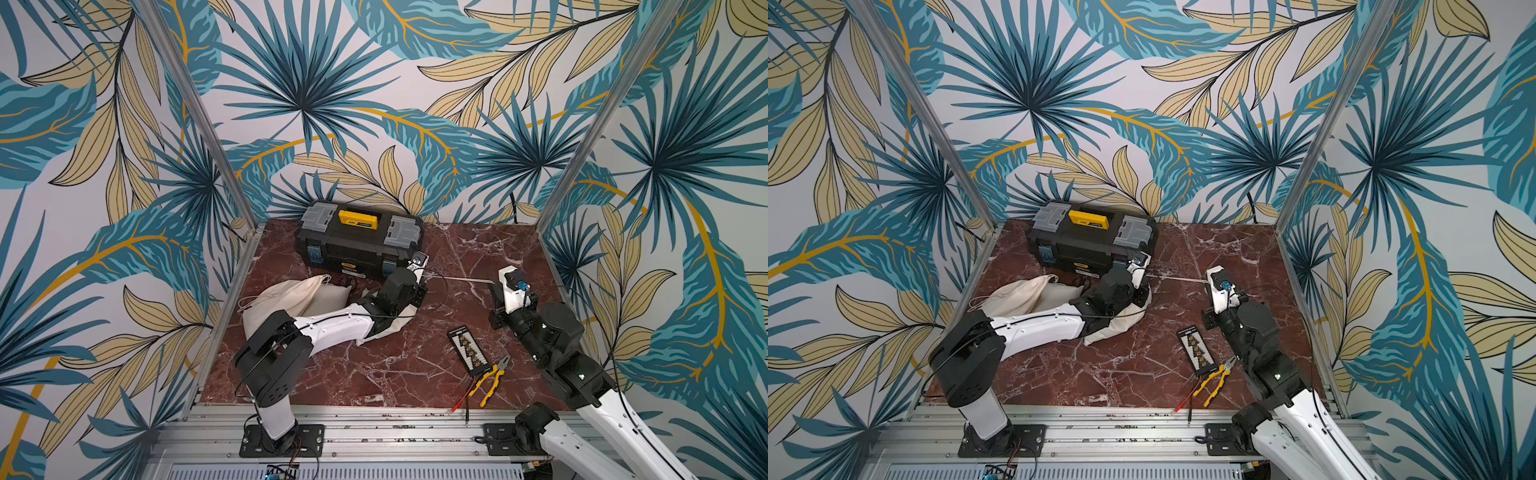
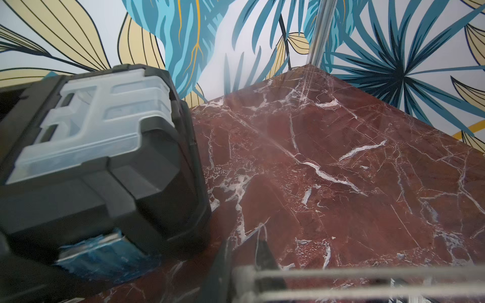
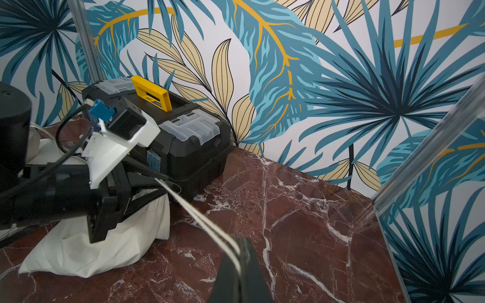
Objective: Close the soil bag
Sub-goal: Frap the soil bag at the center of the board, then reset both arms
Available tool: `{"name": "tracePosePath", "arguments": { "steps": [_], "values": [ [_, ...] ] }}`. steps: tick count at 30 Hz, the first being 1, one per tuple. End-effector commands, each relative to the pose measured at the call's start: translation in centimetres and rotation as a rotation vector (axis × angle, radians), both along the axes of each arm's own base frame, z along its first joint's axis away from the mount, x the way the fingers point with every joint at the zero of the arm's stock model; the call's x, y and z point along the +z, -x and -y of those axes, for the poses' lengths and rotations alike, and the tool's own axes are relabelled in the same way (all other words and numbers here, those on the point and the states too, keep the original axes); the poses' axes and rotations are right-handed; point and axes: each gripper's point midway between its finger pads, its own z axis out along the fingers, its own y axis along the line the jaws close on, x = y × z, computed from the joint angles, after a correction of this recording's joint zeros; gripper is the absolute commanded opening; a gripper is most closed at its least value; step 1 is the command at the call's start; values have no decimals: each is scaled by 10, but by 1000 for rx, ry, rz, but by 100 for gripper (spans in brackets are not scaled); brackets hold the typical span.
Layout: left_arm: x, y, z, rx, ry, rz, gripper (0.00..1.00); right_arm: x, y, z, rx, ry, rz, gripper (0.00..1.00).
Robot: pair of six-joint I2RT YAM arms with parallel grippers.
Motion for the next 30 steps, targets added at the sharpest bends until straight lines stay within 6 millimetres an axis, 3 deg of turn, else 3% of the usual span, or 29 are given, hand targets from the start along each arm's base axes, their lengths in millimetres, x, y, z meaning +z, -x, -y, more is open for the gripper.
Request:
{"name": "tracePosePath", "arguments": {
  "steps": [1, 5, 9, 12, 16, 20, 22, 24, 27, 28, 30],
  "values": [
    [-115, -1, -175, 463, -446, -271, 19, 138, 28, 78, -277, -392, 425, 0],
    [-101, 5, -185, 485, -413, -252, 18, 124, 14, 68, -267, -388, 379, 0],
    [-81, 8, -178, 461, -371, -223, 14, 84, -13, 45, -221, -399, 271, 0],
    [-76, 11, -147, 372, -318, -211, 15, 31, -42, 21, -177, -393, 121, 0],
    [-91, 19, -84, 221, -272, -244, 20, -51, -65, -6, -126, -414, -76, 3],
    [-103, 26, -43, 104, -229, -284, 33, -83, -72, -14, -111, -387, -139, 28],
    [-94, 29, -34, 64, -206, -271, 44, -86, -72, -12, -115, -356, -138, 43],
    [-73, 33, -30, 32, -161, -240, 58, -85, -73, -3, -158, -338, -113, 60],
    [-27, 43, -41, 17, -88, -144, 89, -75, -72, 23, -265, -315, -37, 82],
    [-14, 46, -49, 24, -70, -114, 96, -72, -71, 29, -290, -308, -15, 87],
    [4, 49, -68, 37, -27, -83, 100, -68, -73, 46, -355, -294, 29, 96]
  ]
}}
